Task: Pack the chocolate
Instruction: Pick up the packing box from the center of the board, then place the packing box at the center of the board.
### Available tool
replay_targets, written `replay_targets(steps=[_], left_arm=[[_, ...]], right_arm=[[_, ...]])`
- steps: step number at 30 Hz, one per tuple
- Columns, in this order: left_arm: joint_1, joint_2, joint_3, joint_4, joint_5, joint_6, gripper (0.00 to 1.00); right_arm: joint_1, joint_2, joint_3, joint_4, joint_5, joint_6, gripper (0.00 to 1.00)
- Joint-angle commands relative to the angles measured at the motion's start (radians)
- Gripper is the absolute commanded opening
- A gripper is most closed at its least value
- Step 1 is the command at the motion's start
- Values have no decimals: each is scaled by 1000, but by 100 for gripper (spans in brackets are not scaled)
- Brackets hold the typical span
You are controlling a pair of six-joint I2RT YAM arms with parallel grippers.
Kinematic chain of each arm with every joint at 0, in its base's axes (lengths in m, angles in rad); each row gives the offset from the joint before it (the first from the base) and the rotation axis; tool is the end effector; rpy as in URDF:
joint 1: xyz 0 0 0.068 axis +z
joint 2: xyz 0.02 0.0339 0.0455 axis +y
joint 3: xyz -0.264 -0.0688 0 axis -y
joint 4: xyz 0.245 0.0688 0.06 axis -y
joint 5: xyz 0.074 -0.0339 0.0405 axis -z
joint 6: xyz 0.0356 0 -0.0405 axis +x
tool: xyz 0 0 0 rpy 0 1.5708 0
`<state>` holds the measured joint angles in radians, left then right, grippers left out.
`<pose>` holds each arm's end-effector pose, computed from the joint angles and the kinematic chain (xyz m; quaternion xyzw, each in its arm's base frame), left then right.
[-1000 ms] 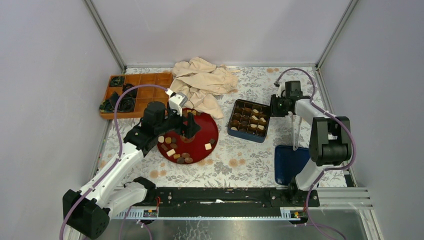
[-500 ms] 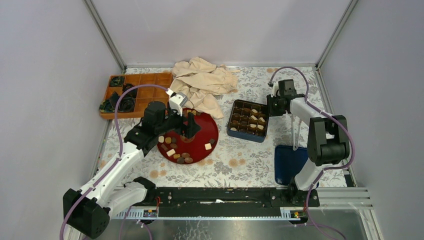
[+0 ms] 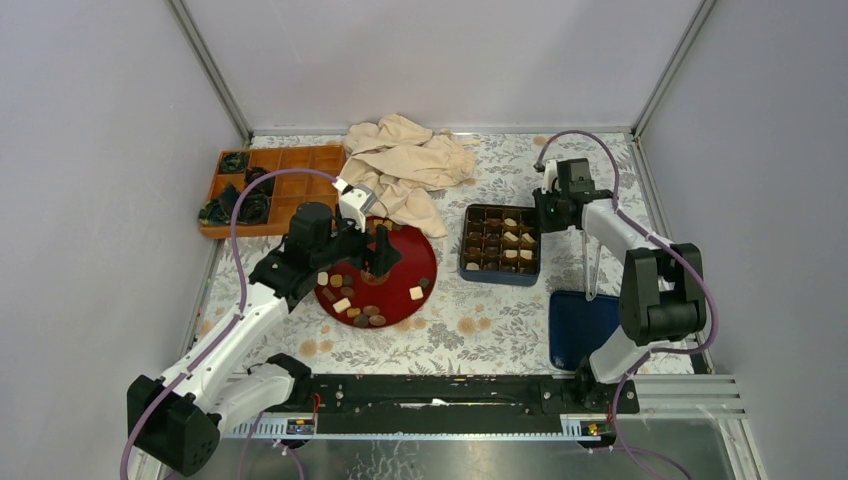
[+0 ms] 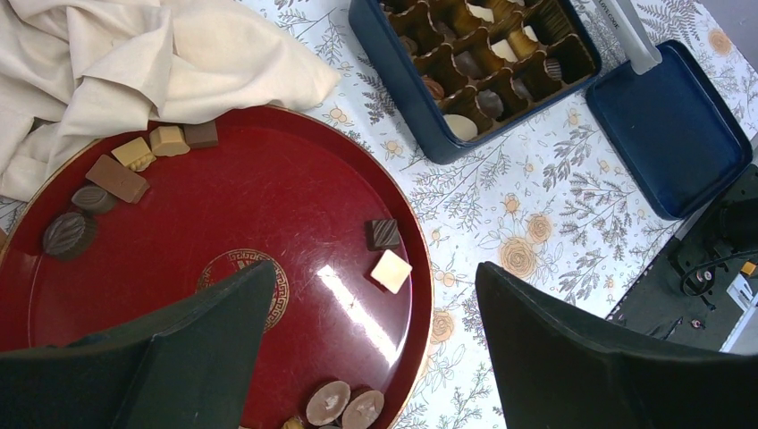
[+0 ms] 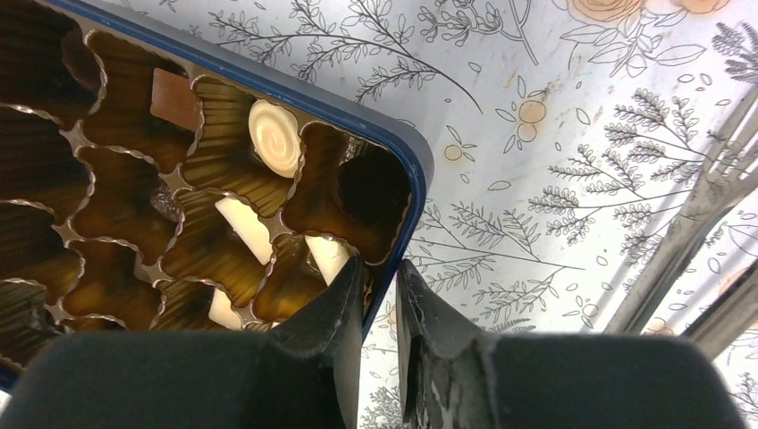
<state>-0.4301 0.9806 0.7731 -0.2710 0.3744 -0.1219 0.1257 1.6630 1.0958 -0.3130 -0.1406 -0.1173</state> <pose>0.1948 -0.1037 0.2917 0.2244 0.8148 -0.2921 0.4477 0.3494 0.0492 0.2111 -0.1374 0.9288 0.0675 0.3374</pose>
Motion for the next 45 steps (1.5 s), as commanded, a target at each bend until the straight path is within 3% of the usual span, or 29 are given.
replay_targets(steps=[1, 12, 30, 39, 45], left_arm=[[7, 3, -7, 8, -18, -5, 90], [7, 6, -9, 8, -20, -4, 90], [7, 20, -9, 9, -18, -1, 90], [7, 20, -9, 8, -17, 1, 90], [7, 16, -9, 8, -15, 2, 90]], right_arm=[[8, -109, -9, 45, -29, -29, 0], [5, -240, -101, 153, -102, -27, 0], [5, -345, -115, 177, -182, -47, 0], [34, -276, -36, 120, -186, -89, 0], [66, -120, 85, 23, -187, -121, 0]])
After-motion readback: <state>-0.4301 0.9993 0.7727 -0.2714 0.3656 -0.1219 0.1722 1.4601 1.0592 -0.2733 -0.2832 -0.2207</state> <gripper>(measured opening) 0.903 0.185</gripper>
